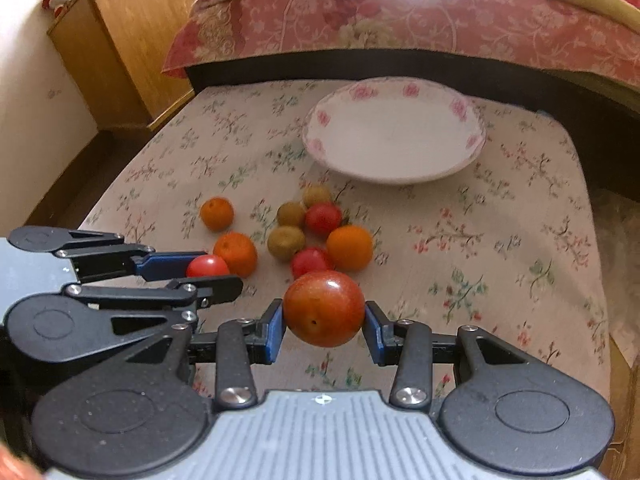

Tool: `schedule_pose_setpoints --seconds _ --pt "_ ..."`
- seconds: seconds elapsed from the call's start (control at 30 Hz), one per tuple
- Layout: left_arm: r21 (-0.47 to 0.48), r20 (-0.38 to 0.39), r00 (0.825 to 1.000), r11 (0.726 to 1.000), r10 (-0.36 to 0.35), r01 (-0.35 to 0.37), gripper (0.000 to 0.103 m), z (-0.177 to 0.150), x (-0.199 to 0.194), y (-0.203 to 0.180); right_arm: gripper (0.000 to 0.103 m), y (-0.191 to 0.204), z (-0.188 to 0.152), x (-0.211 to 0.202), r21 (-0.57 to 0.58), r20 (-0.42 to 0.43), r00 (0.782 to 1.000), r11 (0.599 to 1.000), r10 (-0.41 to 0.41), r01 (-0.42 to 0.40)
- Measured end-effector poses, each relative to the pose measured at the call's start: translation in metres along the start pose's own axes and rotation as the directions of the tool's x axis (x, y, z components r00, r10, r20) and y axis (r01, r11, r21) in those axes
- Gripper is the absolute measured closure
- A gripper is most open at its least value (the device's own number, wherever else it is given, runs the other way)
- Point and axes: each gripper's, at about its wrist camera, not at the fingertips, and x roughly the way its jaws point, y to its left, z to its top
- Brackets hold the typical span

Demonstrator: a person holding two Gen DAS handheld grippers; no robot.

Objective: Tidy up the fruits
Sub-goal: 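Lift the large tomato with the right tool while the left tool grasps a small cherry tomato, then carry both tomatoes over the white plate and open both tools to drop them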

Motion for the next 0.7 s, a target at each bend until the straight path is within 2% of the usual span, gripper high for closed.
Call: schedule_pose_setpoints --seconds 0.37,0.5,0.57,0.7 --pt "0.003 0.059 0.998 1.000 0.003 -0.003 0.068 0.053 0.019 0.003 0.059 -0.023 0.046 0.006 0.031 0.063 0.996 0.998 -0.063 0.061" --pt "0.022 0.084 0.996 1.000 0.002 -0.003 0.070 0.073 0.028 0.001 0.059 -0.033 0.063 0.017 0.016 0.071 0.994 0.997 -0.079 0.079" --pt "0.055 0.100 0.995 0.998 0.023 -0.029 0.069 0.082 0.034 -0.003 0.059 -0.040 0.069 0.024 0.017 0.071 0.994 0.996 -0.083 0.082" --pt "0.037 0.084 0.996 0.999 0.009 -0.012 0.069 0.088 0.050 -0.001 0.059 -0.048 0.078 0.033 0.016 0.075 0.991 0.994 -0.109 0.108"
